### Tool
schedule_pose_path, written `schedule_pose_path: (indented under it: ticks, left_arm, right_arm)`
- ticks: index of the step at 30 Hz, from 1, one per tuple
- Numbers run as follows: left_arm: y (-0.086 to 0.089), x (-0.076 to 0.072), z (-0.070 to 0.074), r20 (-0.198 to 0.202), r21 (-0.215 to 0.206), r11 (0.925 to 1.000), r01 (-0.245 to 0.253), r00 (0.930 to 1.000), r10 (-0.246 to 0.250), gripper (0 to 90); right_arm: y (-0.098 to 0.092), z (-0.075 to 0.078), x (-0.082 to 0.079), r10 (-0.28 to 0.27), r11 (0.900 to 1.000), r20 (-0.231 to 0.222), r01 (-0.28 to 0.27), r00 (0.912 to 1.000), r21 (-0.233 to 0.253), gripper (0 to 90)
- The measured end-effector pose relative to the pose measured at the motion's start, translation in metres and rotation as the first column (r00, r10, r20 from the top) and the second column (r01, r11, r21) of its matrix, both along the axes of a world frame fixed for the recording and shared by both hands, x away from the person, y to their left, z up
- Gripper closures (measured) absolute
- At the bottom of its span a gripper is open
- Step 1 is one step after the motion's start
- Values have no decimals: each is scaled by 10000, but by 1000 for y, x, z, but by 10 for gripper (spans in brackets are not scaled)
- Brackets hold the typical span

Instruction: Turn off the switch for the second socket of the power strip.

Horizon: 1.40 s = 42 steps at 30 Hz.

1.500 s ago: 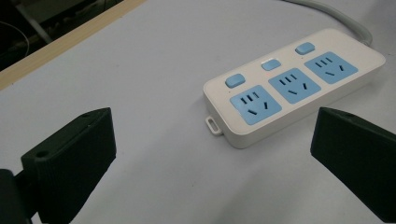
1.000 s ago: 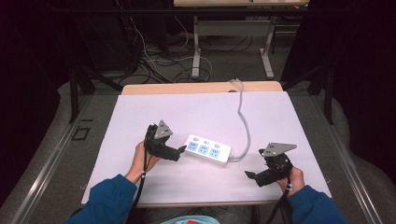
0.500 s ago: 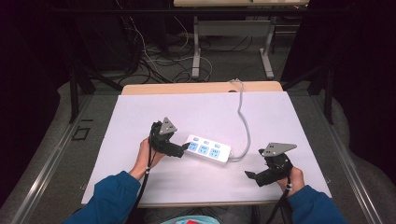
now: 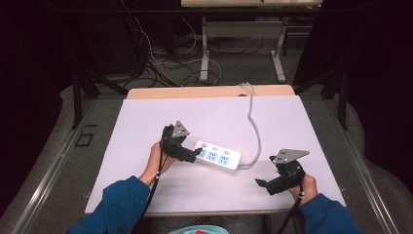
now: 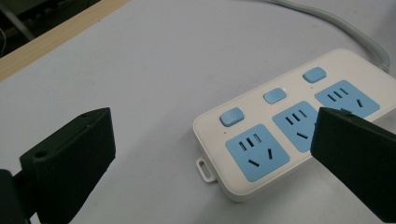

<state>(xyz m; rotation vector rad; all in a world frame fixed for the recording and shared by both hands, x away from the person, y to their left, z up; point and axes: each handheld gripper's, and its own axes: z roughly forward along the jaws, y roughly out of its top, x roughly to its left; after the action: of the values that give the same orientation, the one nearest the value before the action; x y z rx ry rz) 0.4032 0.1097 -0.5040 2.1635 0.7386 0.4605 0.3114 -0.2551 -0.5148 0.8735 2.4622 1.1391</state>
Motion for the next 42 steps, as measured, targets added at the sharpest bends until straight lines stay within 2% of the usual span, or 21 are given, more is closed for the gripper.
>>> schedule_pose_path:
  ticks: [5,20,21,22,23,24,25,29,33,36,37,38,42]
  left_arm:
    - [-4,4,0,-6,121,9999,60,10000,-60,1]
    - [-16,12,-3,-500,44,10000,67,9987,-64,2]
    - [-17,13,-4,-371,-6,10000,-5,9993,5,2]
    - [-18,14,-4,-490,15,10000,69,9988,-68,2]
    - [-18,14,-5,-436,30,10000,0,9990,1,2]
    - [-18,14,-5,-598,46,10000,85,9982,-82,2]
    - [-20,15,-7,-490,-50,10000,-30,9988,27,2]
    - [-22,16,-7,-734,-21,10000,56,9973,-57,1]
    - [-26,17,-10,-611,-18,10000,22,9981,-23,1]
    - [-29,18,-11,-694,30,10000,42,9976,-40,1]
    - [-29,18,-11,-846,57,9999,140,9963,-135,1]
    - [-30,18,-13,-765,19,10000,51,9971,-50,1]
    - [-33,20,-14,-853,6,9999,141,9963,-140,3]
  right_arm:
    - [0,0,1,80,10000,51,-80,10000,-50,14]
    - [0,0,1,11,10000,-54,-11,10000,-48,16]
    - [0,0,0,7,10000,-62,-7,10000,-40,16]
    - [0,0,0,-25,10000,-90,25,10000,-23,16]
    - [0,0,0,-32,10000,-94,32,10000,-22,16]
    - [0,0,0,-31,10000,-105,31,9999,-24,16]
    - [0,0,0,-31,10000,-105,31,9999,-24,16]
    - [0,-1,1,0,10000,-93,0,10000,-52,16]
    - [0,-1,1,-1,10000,-94,1,10000,-59,16]
    - [0,0,0,-4,10000,-102,3,9999,-59,17]
    - [0,0,1,52,9999,-216,-55,9998,-157,17]
    - [0,0,1,62,9999,-202,-65,9998,-145,17]
    - [0,0,1,52,9999,-153,-53,9999,-104,19]
